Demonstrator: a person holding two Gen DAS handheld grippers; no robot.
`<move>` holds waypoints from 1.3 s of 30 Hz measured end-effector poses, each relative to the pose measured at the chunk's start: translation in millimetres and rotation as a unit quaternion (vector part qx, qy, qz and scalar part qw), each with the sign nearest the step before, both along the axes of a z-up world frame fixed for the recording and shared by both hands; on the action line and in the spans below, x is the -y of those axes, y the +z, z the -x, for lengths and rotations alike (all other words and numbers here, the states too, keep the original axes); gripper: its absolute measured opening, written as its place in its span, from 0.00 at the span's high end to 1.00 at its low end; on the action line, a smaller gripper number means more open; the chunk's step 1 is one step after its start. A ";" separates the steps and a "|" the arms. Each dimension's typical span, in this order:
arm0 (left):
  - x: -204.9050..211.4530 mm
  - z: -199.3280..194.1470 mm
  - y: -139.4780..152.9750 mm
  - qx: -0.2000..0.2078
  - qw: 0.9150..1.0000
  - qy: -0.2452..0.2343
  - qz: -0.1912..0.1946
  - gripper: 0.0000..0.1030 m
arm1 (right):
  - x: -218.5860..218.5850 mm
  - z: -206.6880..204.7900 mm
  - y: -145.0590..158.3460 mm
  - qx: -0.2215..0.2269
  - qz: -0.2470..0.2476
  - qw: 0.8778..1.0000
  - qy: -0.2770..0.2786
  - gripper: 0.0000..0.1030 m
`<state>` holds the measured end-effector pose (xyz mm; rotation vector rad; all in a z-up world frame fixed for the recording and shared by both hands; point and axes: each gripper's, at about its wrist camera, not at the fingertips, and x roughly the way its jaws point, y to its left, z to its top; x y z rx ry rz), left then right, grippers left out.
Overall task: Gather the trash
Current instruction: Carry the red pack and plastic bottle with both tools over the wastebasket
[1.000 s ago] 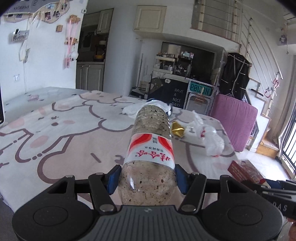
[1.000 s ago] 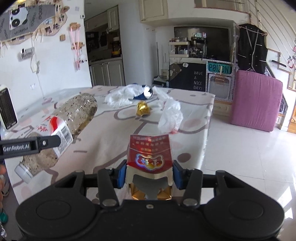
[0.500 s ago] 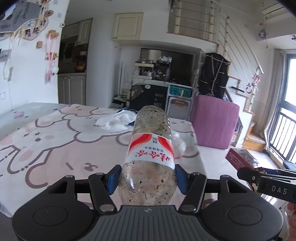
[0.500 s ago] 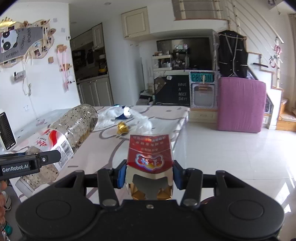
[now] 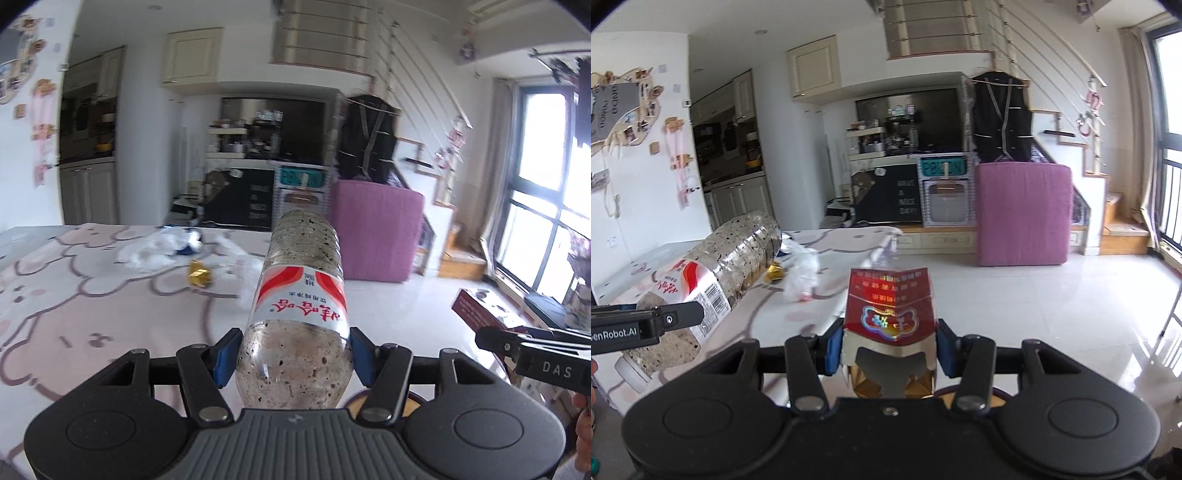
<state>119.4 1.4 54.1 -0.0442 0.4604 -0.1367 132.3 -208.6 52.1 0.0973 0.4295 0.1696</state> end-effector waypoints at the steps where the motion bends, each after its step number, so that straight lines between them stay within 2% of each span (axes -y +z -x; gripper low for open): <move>1: 7.5 -1.6 -2.1 -0.004 1.000 -0.010 0.000 0.41 | 5.7 1.7 -1.9 -0.001 0.001 1.000 -0.006 0.51; 7: 44.7 -15.8 -20.7 -0.034 0.998 -0.052 -0.009 0.41 | 46.7 2.9 -16.9 -0.018 -0.005 0.999 -0.044 0.51; 12: 76.0 -34.9 -45.4 -0.082 0.993 -0.085 -0.019 0.41 | 78.2 -1.3 -36.9 -0.039 -0.014 0.997 -0.072 0.51; 21: 132.8 -76.1 -101.8 -0.168 0.973 -0.134 -0.085 0.40 | 121.7 -11.9 -83.6 -0.086 -0.031 0.991 -0.102 0.51; 27: 160.7 -113.2 -143.1 -0.235 0.949 -0.165 -0.128 0.40 | 144.9 -17.2 -116.7 -0.121 -0.047 0.985 -0.113 0.51; 35: 183.0 -163.8 -211.0 -0.325 0.911 -0.179 -0.179 0.40 | 160.1 -32.6 -153.8 -0.165 -0.062 0.979 -0.106 0.51; 39: 186.6 -198.8 -238.2 -0.371 0.888 -0.183 -0.200 0.40 | 163.2 -49.8 -172.5 -0.184 -0.059 0.976 -0.098 0.51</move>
